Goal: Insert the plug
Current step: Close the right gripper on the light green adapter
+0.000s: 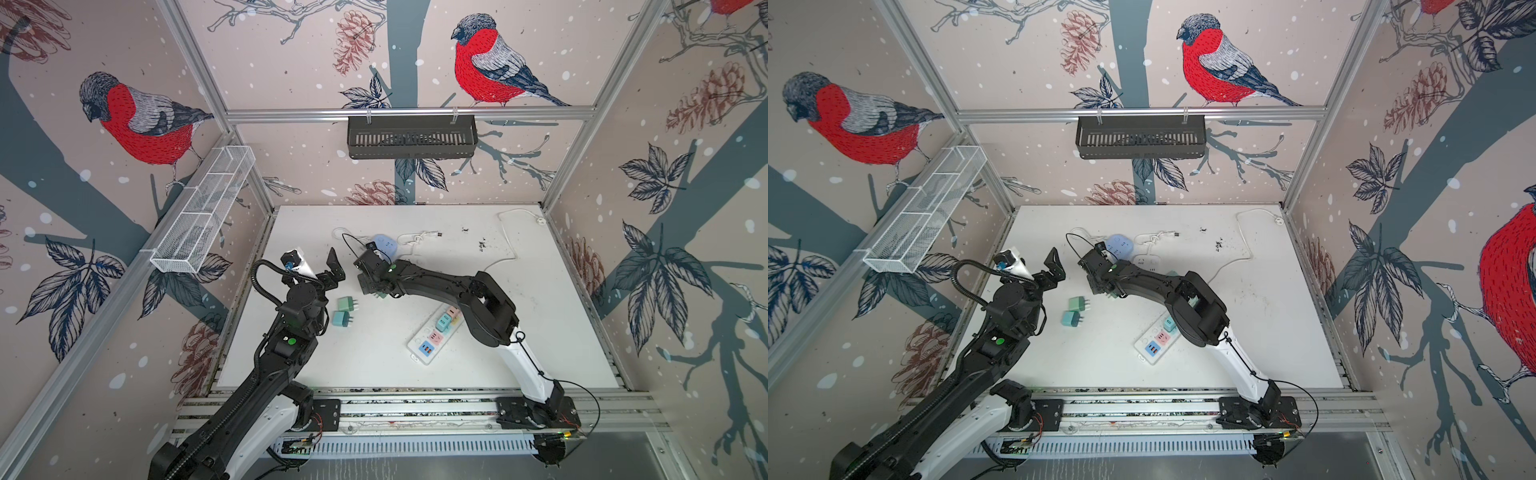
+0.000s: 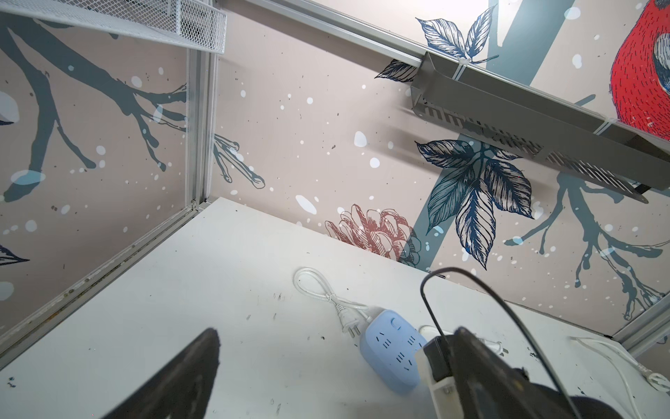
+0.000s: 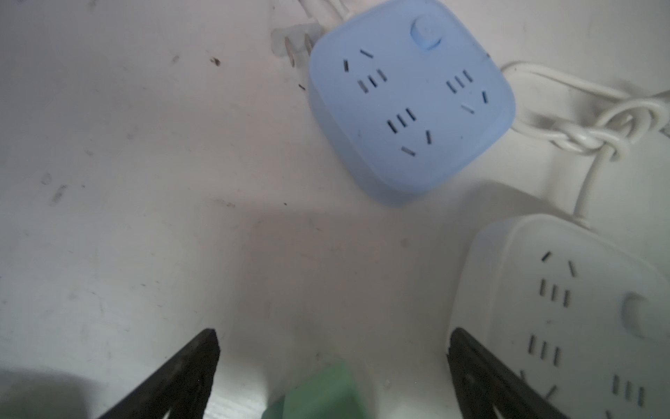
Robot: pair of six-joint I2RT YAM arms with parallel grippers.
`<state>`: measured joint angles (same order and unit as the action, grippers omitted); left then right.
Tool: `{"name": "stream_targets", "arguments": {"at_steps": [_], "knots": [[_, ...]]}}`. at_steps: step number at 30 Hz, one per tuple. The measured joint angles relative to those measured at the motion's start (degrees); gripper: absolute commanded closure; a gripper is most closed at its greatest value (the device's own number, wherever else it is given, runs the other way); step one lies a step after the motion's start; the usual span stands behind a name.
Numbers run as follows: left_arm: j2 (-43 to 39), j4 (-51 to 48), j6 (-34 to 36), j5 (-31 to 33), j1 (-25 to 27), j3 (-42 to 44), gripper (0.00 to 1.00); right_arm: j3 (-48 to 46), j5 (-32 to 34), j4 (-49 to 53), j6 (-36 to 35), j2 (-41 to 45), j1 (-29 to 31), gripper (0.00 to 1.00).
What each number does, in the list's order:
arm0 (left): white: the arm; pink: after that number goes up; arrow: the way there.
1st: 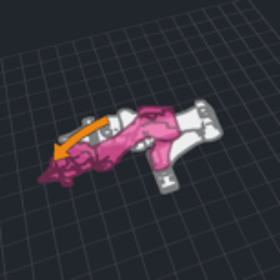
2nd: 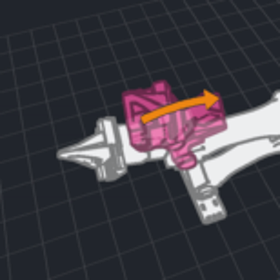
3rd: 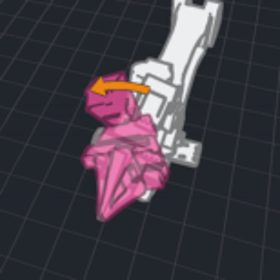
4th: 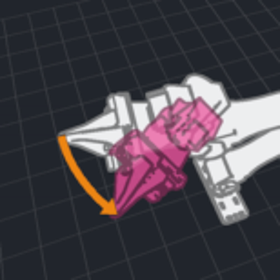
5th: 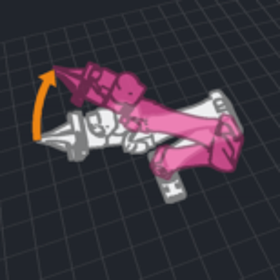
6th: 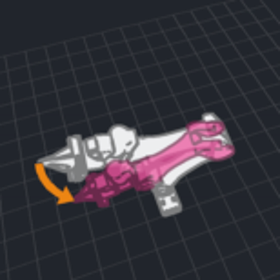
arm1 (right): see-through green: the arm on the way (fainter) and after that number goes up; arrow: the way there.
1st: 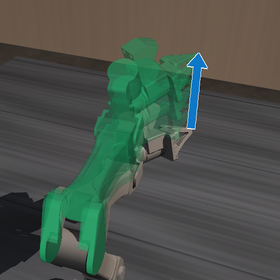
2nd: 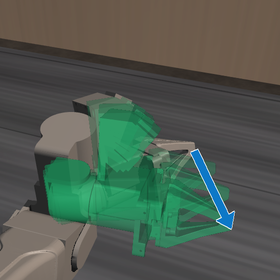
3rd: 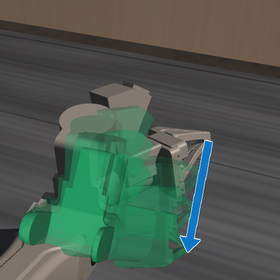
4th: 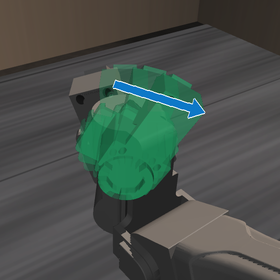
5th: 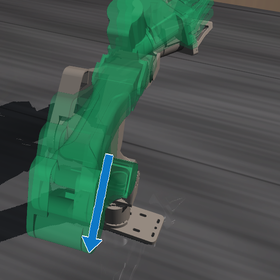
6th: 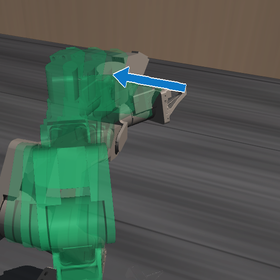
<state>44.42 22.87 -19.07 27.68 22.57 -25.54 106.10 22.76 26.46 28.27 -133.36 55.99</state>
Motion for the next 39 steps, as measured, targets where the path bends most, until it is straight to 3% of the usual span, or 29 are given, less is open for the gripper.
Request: {"name": "stream_targets", "arguments": {"at_steps": [18, 26, 33, 39], "knots": [[-0.2, 0.0, 0.0, -0.2, -0.1, 0.0, 0.02, -13.9, 0.9, 0.4, 1.5, 8.8, 1.2, 0.06], [-0.6, 0.0, 0.0, -0.5, -0.1, 0.6, 0.02, -17.1, -3.4, -1.3, 3.0, 10.4, 0.2, 0.32], [-1.0, 0.0, 0.0, -0.5, -0.1, 0.8, 0.02, -16.0, -6.2, -2.9, 3.1, 8.0, -0.2, 0.33], [-0.9, 0.0, 0.0, -0.6, -0.1, 0.8, 0.02, -15.0, -6.8, -4.1, 3.2, 6.9, -0.8, 0.46]]}}
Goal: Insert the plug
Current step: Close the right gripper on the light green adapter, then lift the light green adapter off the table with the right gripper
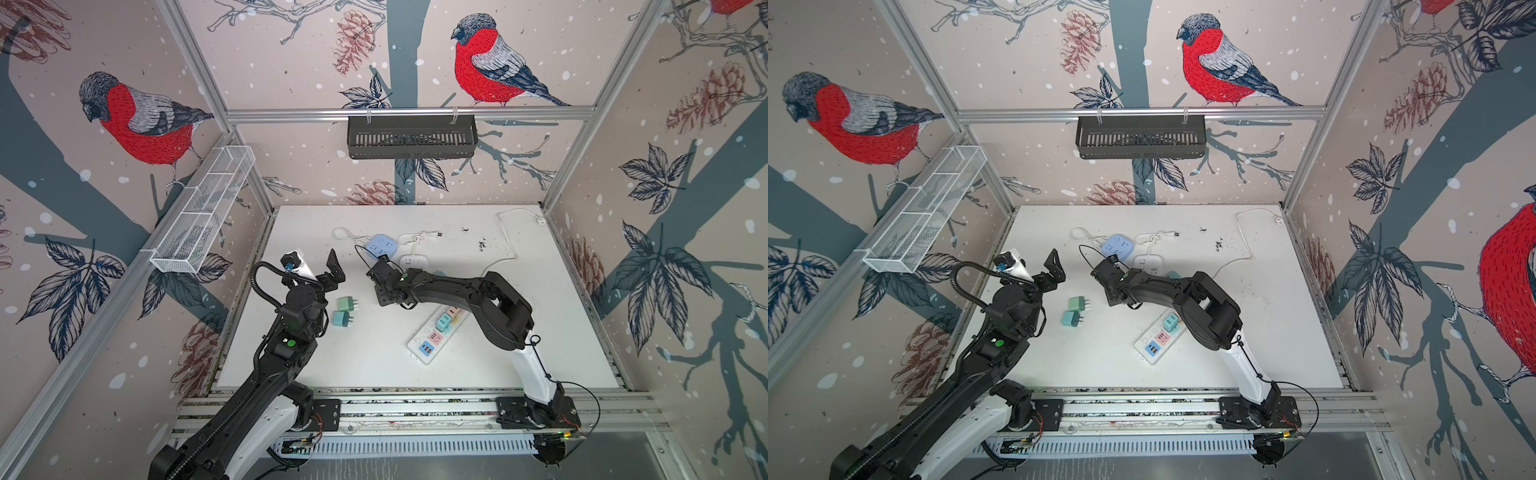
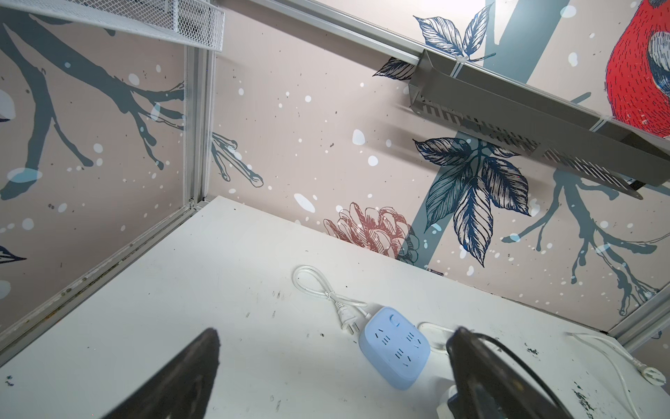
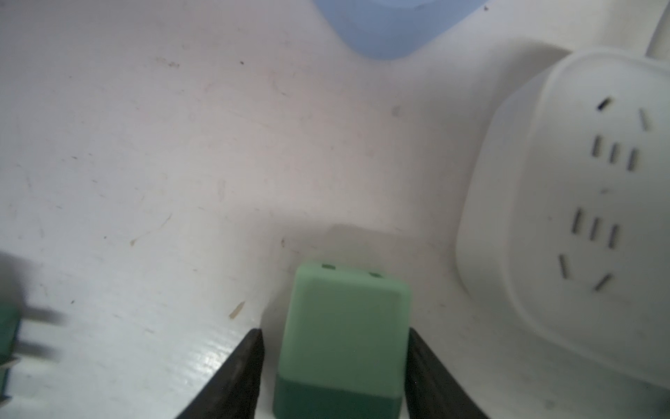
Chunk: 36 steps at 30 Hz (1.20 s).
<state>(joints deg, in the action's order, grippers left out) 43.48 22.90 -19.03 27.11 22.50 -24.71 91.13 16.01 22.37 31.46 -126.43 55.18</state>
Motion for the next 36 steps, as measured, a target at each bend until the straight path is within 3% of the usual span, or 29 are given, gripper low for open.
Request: {"name": "stream_targets", "arguments": {"at_steps": [10, 17, 21, 27, 36], "knots": [[-1.0, 0.3, 0.7, -0.3, 0.0, 0.9, 0.02, -0.2, 0.2, -2.6, 0.0, -0.7, 0.0, 0.54], [-1.0, 0.6, 0.7, -1.3, 0.0, 1.1, 0.02, -2.5, 0.5, -5.9, 0.0, 0.0, 0.0, 0.67], [-1.2, 1.4, 1.0, -3.1, -0.1, 2.0, 0.02, -5.6, -0.9, -8.7, 0.0, 1.8, 0.0, 0.70], [-3.5, 4.0, 1.1, -5.3, -0.1, 5.2, 0.02, -12.0, -3.9, -10.1, -0.4, 9.2, 0.0, 0.73], [-8.4, 9.5, 1.1, -6.8, -0.1, 11.0, 0.02, -26.4, -3.0, -25.0, -7.3, 27.5, -0.6, 0.78]]}}
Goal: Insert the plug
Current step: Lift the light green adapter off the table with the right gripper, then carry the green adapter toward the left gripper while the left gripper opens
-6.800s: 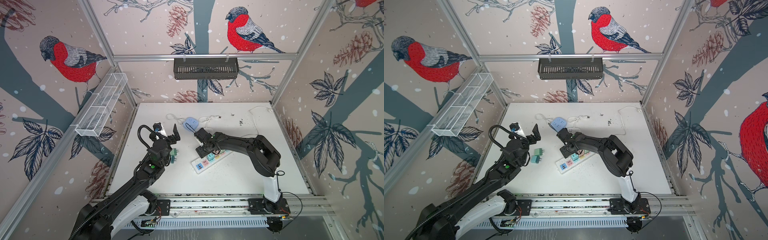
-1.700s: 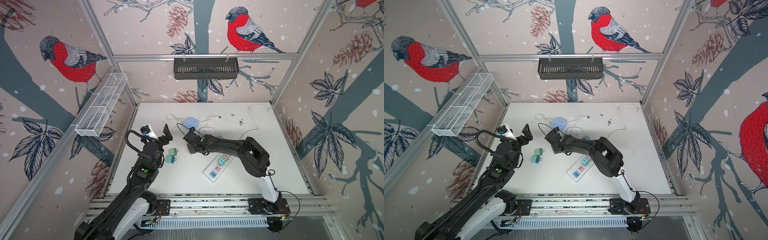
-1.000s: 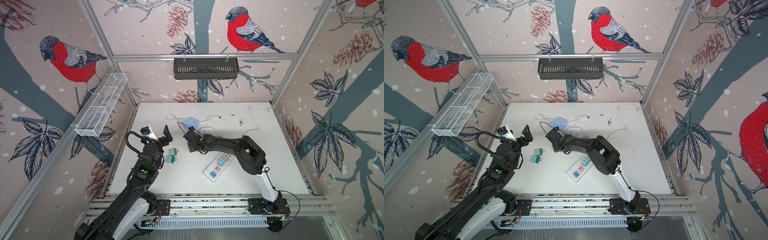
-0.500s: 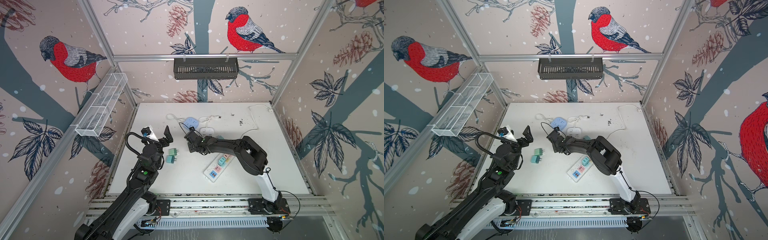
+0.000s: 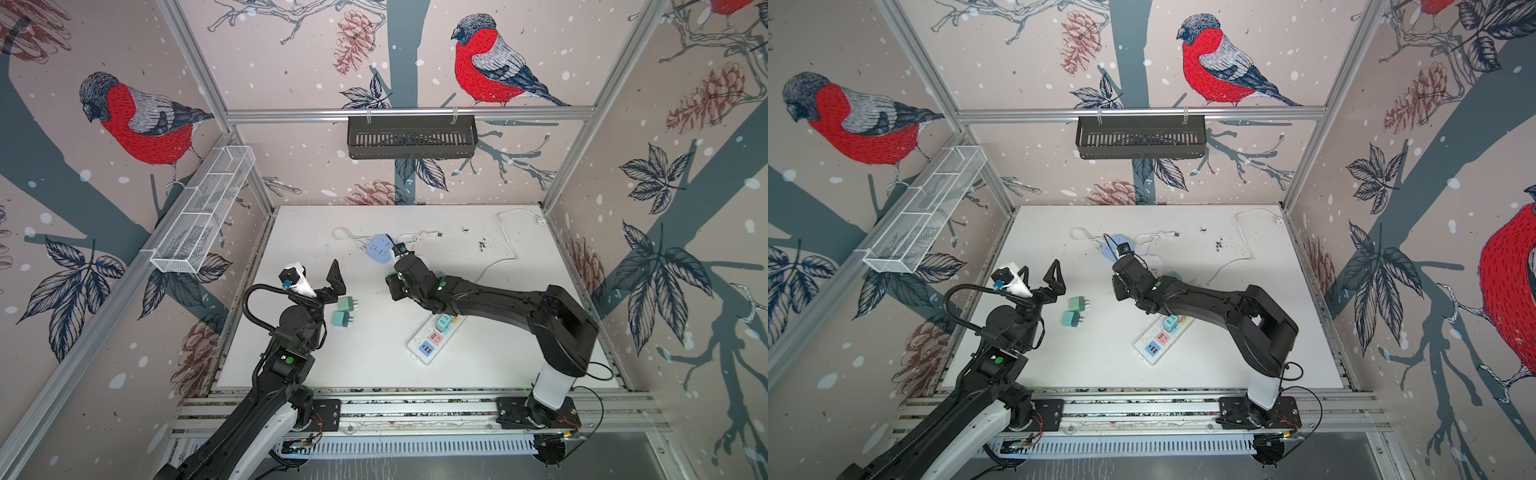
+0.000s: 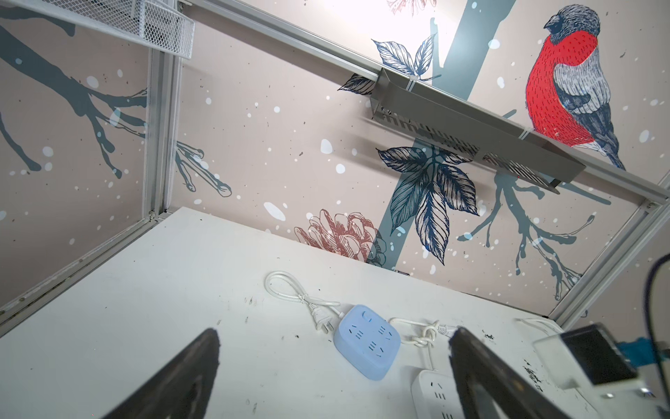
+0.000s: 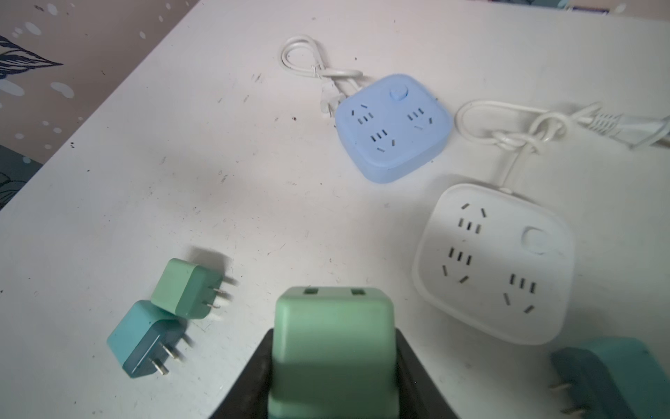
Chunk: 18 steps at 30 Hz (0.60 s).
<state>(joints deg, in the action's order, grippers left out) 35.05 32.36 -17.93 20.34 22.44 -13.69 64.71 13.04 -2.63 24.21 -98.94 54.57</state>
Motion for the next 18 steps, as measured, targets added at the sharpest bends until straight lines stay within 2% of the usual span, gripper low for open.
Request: {"name": "stream_targets", "arguments": {"at_steps": [9, 13, 18], "knots": [[0.7, 4.6, 1.6, -7.4, 0.0, 1.7, 0.02, -26.1, 6.3, -22.6, -9.4, 23.2, -0.3, 0.78], [2.3, 6.3, 2.1, -13.3, 0.0, 2.1, 0.02, -36.2, 8.4, -32.2, -14.3, 33.0, -0.4, 0.78], [4.8, 9.4, 3.5, -22.6, 0.0, 1.7, 0.02, -42.3, 9.2, -38.5, -19.7, 42.8, -0.5, 0.80]]}}
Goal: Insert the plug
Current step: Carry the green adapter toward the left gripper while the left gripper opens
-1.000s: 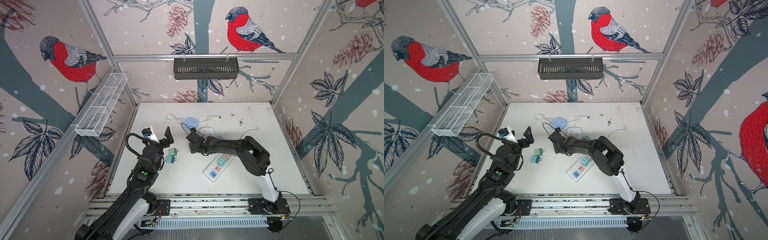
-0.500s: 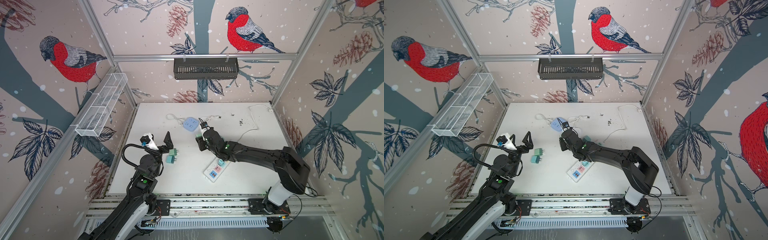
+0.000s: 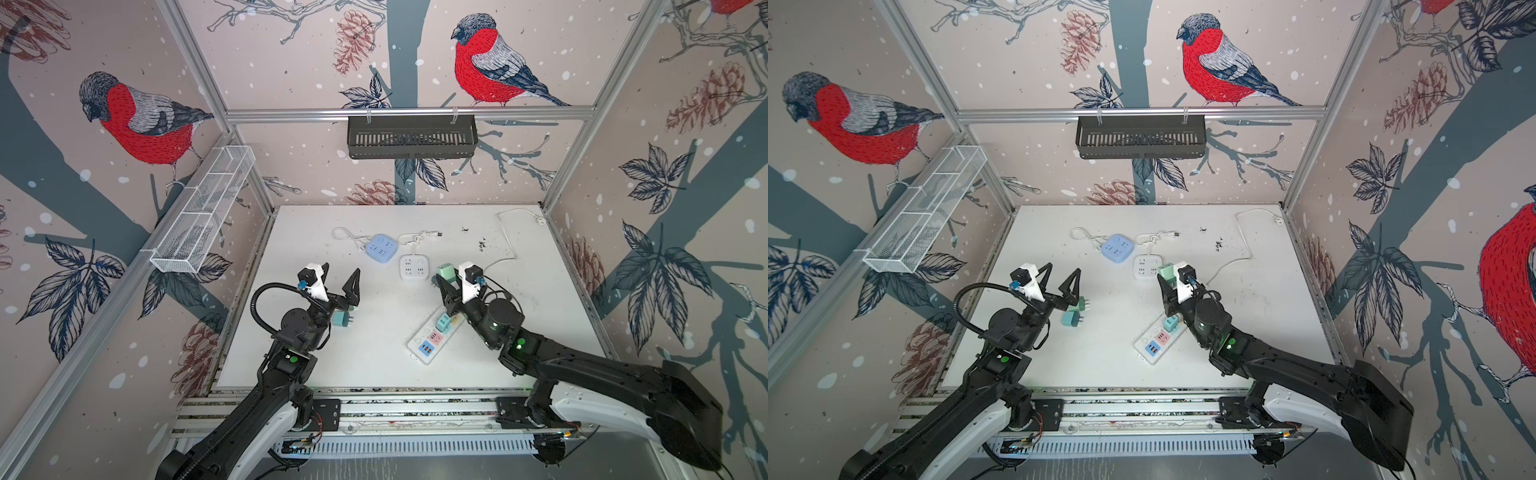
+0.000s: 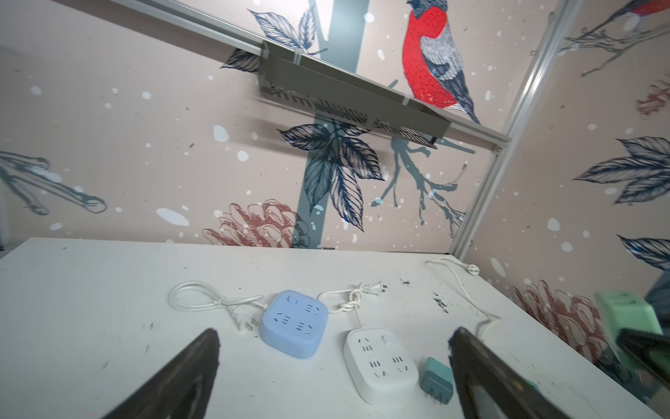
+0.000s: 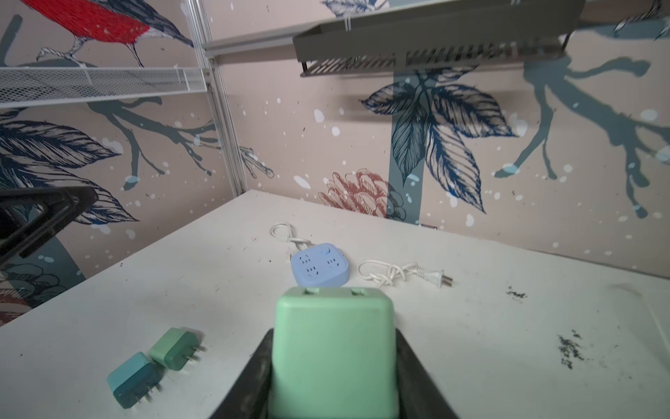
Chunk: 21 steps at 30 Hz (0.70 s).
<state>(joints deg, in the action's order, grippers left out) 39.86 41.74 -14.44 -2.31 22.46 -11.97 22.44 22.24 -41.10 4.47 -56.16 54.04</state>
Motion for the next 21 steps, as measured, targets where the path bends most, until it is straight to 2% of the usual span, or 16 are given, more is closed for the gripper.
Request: {"name": "stream_targets", "arguments": {"at_steps": [8, 17, 21], "knots": [[4.8, 3.7, 0.7, -12.2, 0.6, -1.5, 0.02, -7.7, -0.2, -6.1, -7.5, 8.8, 0.0, 0.80], [6.8, 5.3, 1.0, -17.2, 6.0, -3.5, 0.02, -10.9, -5.8, -11.0, -16.9, 8.3, 0.1, 0.81], [7.8, 6.1, 1.8, -21.8, 7.8, -4.0, 0.08, -11.8, -10.4, -13.0, -20.6, 8.1, 0.1, 0.83]]}}
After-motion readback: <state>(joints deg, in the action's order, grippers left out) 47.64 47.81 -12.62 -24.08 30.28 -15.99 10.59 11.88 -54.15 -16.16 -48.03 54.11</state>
